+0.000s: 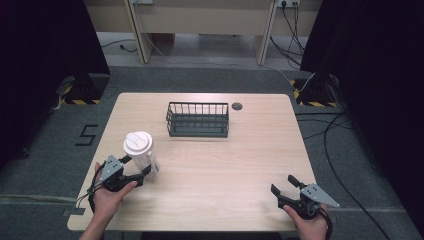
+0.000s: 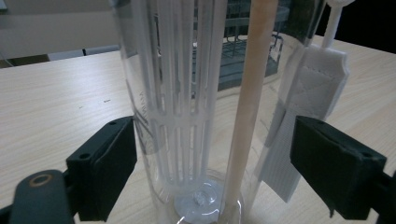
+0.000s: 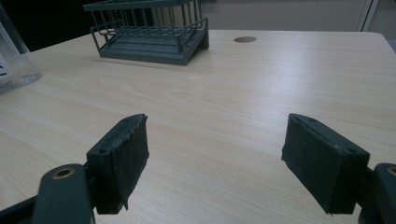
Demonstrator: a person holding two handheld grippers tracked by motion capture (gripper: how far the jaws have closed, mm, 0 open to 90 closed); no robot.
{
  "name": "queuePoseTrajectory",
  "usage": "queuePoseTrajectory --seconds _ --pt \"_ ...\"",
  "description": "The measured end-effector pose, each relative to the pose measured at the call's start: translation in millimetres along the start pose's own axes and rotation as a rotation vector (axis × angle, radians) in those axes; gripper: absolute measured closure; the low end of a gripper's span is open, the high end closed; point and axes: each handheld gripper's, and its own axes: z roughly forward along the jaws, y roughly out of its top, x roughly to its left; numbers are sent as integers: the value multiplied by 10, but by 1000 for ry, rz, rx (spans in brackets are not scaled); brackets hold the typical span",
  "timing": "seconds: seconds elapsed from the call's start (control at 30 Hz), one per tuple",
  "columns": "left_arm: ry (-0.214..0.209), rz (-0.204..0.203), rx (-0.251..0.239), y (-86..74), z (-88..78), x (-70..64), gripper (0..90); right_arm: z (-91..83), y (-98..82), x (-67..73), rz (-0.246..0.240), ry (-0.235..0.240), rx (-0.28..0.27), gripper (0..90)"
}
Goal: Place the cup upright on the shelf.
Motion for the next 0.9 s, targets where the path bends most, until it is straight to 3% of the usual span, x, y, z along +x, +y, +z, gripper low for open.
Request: queuePoseTrajectory --seconds 0.47,0.6,0.9 --pt "-17 -20 -5 -1 219 52 141 5 2 -6 1 2 3 228" --pt "-19 -6 -27 -15 221 58 165 6 2 -3 -1 1 5 229" --pt "-47 7 -25 9 233 17 173 12 5 -6 5 -3 10 231"
